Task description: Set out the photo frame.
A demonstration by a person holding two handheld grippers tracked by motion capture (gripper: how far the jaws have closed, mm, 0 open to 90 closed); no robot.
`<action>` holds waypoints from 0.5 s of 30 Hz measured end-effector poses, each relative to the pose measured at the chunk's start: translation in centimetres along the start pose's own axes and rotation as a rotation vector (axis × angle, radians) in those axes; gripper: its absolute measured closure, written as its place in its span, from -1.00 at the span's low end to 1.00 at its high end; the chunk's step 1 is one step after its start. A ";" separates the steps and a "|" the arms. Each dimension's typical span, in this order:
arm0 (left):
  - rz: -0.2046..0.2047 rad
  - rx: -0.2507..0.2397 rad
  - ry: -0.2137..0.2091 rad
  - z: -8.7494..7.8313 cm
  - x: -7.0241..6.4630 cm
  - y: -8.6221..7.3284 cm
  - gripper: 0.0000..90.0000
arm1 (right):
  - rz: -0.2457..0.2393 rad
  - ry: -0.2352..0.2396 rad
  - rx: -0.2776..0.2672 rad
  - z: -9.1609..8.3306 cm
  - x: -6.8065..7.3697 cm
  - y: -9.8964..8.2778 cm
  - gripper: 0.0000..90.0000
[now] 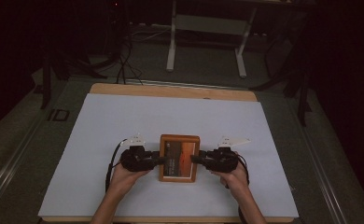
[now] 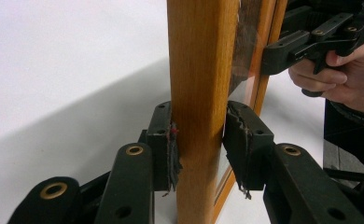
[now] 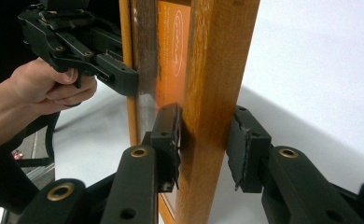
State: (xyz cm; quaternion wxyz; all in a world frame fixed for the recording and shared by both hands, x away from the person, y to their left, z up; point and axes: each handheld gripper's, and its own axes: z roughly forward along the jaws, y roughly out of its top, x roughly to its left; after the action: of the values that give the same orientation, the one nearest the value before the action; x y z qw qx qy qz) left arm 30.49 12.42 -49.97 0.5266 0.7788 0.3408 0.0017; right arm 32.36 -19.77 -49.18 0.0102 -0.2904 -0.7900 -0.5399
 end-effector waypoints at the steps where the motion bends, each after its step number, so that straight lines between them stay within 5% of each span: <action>1: 0.001 -0.001 -0.001 0.0 0.0 0.0 0.44 | 0.001 0.001 0.000 0.0 0.0 0.0 0.47; 15: -0.001 -0.003 0.001 -0.1 -0.1 -0.2 0.45 | 0.006 0.003 -0.008 0.0 0.0 -0.2 0.46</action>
State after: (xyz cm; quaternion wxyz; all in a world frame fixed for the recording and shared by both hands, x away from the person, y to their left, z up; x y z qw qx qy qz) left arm 30.32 12.50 -50.07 0.5275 0.7780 0.3414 0.0023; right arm 32.29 -19.80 -49.37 0.0120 -0.2921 -0.7868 -0.5435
